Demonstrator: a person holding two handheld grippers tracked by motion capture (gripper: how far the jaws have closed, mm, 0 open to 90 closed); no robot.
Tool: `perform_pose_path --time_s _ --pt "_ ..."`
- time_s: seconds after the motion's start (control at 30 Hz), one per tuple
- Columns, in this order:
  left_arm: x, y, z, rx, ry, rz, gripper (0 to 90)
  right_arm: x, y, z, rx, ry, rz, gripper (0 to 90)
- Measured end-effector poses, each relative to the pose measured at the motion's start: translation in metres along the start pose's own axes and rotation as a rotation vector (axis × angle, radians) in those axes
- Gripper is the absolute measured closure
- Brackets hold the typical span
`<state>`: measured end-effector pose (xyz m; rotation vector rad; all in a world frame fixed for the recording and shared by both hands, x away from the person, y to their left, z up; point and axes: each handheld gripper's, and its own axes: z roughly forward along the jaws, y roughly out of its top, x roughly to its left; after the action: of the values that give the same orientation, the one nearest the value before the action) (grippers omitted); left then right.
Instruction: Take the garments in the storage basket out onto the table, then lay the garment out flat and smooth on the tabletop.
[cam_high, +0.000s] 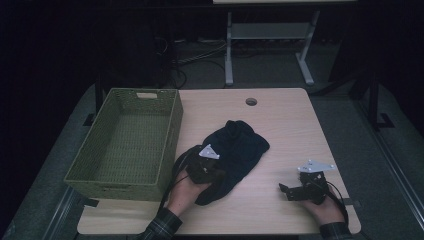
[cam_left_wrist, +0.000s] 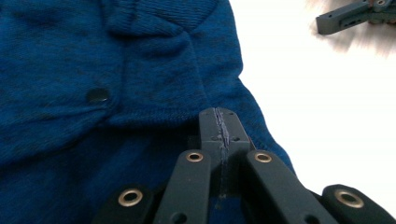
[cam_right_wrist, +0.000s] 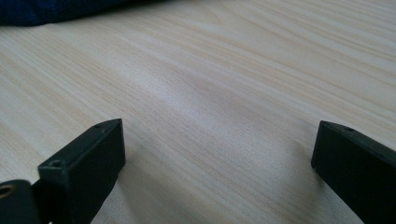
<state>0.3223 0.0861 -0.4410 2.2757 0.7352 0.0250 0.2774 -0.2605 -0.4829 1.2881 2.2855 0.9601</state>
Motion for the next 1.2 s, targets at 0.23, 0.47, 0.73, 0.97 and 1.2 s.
perform_pose_path --time_s 0.23,0.47,0.73,0.97,1.2 --pt "-0.007 0.007 0.013 0.013 -0.016 0.018 89.7 0.000 0.000 0.000 0.000 0.000 0.000 2.5" --pt "-0.017 0.023 0.030 0.019 -0.042 0.047 89.7 0.000 0.000 0.000 0.000 0.000 0.000 2.5" --pt "-0.032 0.044 0.051 0.013 -0.089 0.068 89.7 0.000 0.000 0.000 0.000 0.002 0.000 2.5" --pt "-0.031 0.046 0.046 0.005 -0.094 0.080 89.6 0.000 0.000 0.000 0.000 0.002 0.000 2.5" --pt "-0.011 0.036 0.008 -0.045 -0.026 0.047 89.1 0.000 0.000 0.000 0.000 0.002 -0.002 2.4"
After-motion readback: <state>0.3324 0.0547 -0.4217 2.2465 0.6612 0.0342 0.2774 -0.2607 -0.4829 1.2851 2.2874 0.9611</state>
